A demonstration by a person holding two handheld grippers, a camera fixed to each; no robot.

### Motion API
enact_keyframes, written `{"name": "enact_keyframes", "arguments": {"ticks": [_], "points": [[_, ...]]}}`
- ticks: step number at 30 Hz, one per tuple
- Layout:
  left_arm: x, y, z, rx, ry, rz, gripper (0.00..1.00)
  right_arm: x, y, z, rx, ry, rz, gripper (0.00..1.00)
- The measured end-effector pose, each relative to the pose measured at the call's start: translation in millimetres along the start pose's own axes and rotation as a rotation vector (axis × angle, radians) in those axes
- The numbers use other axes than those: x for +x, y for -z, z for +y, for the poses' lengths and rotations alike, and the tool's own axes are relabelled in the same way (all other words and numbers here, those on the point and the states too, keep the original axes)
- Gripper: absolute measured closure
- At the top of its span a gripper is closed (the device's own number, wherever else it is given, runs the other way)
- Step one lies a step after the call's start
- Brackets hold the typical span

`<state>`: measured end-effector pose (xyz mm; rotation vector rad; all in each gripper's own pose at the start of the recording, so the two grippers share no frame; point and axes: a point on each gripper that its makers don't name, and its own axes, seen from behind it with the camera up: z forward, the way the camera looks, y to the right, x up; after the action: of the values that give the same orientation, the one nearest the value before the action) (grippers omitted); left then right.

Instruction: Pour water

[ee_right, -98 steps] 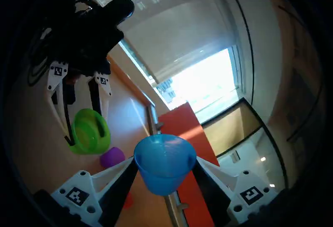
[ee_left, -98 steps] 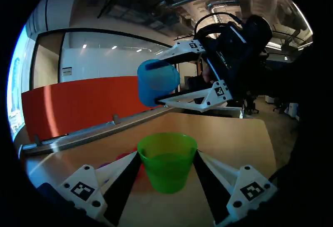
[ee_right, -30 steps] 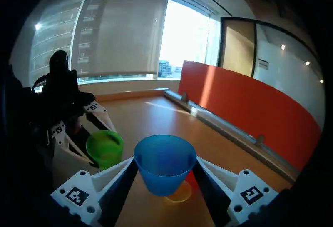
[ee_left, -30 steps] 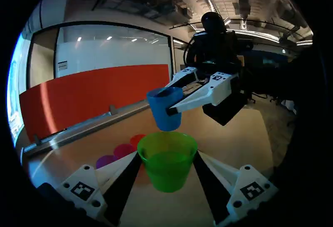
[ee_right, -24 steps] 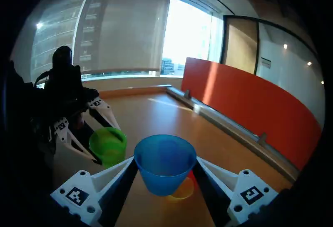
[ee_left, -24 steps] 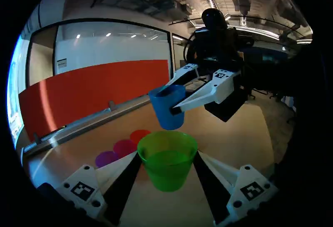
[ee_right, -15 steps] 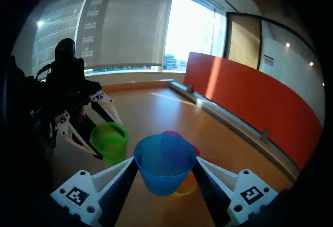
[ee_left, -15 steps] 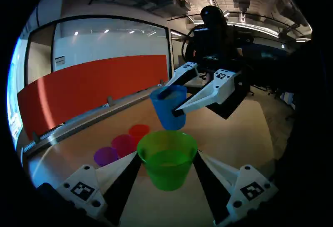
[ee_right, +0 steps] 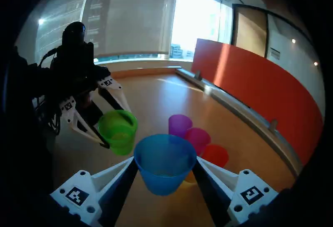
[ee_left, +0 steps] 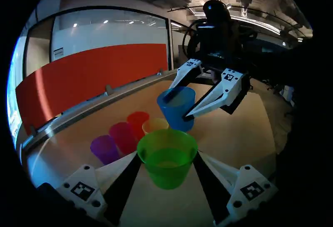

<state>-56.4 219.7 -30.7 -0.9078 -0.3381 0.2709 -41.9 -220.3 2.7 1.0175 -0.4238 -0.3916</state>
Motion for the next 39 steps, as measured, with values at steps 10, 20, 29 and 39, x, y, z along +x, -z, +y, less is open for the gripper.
{"name": "enact_keyframes", "arguments": {"ticks": [10, 20, 29, 39], "points": [[-16.7, -6.0, -5.3, -0.005, 0.01, -0.052, 0.15, -21.2, -11.1, -10.8, 0.042, 0.009, -0.053, 0.09], [-34.6, -10.0, -8.1, -0.017, 0.028, -0.106, 0.15, -38.4, -22.5, -18.4, 0.073, 0.023, -0.1, 0.09], [-42.2, -14.7, -11.5, -0.028, 0.043, -0.133, 0.15, -53.8, -32.7, -25.5, 0.1, 0.028, -0.135, 0.09], [-50.4, -17.1, -13.7, -0.034, 0.046, -0.152, 0.15, -62.0, -41.2, -29.8, 0.111, 0.031, -0.146, 0.09]]}}
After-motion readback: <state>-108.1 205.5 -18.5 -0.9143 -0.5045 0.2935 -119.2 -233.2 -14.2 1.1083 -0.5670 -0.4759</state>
